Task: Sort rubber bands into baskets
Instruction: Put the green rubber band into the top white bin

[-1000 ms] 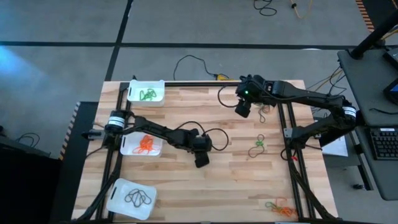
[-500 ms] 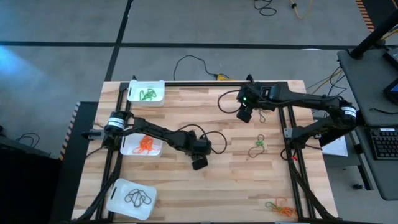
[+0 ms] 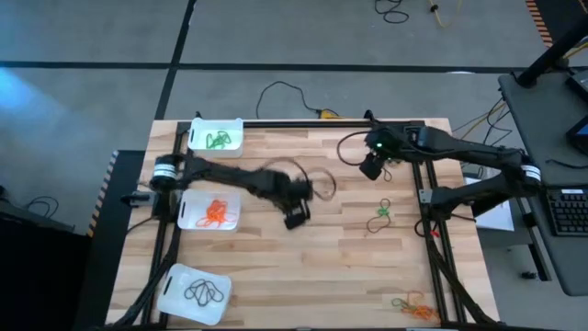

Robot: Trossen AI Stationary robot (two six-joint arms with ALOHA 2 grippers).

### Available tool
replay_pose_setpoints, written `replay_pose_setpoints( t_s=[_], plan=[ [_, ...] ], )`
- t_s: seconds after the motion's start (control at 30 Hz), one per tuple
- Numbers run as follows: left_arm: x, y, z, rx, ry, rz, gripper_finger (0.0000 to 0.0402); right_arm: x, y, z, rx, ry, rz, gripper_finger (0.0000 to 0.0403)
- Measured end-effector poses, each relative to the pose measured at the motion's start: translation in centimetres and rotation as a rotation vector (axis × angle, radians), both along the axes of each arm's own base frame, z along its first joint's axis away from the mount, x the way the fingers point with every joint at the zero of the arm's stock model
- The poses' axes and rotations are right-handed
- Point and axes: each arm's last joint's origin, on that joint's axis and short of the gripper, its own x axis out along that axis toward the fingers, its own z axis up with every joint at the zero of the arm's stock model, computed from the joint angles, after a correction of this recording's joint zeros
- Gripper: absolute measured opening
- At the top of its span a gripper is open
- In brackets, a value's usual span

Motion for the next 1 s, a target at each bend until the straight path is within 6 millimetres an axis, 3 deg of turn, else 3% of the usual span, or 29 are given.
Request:
replay_pose_setpoints(
  t_s=[0.1,0.2,0.37,0.53,0.7,0.8,1.0],
  plan=[
    [-1.4,3.5,2.0,0.084,0.024,0.059,0.0001,-1.2,0.5,1.1,0.016,-0.074,-0.020,0.0217],
    [-4.1,7.8,3.6,0.133,0.099,0.129,0.0001,-2.4,1.1,2.2,0.040,-0.166,-0.033,0.0217],
    [-10.7,15.4,6.1,0.179,0.162,0.372,0.0000,-3.6,1.8,3.5,0.093,-0.302,-0.008,0.0217],
    [-18.1,21.1,6.6,0.220,0.203,0.665,0.0000,-2.0,2.0,3.5,0.153,-0.445,0.126,0.0217],
    [-23.4,24.5,5.6,0.194,0.240,0.865,0.0000,0.5,2.0,1.1,0.231,-0.481,0.104,0.0217],
    [-24.2,25.6,5.2,0.192,0.217,0.909,0.0000,1.6,2.0,-1.1,0.285,-0.409,0.064,0.0217],
    [-23.9,26.8,4.1,0.187,0.184,0.926,0.0000,2.7,2.0,-4.5,0.458,-0.250,-0.018,0.0217]
  ],
)
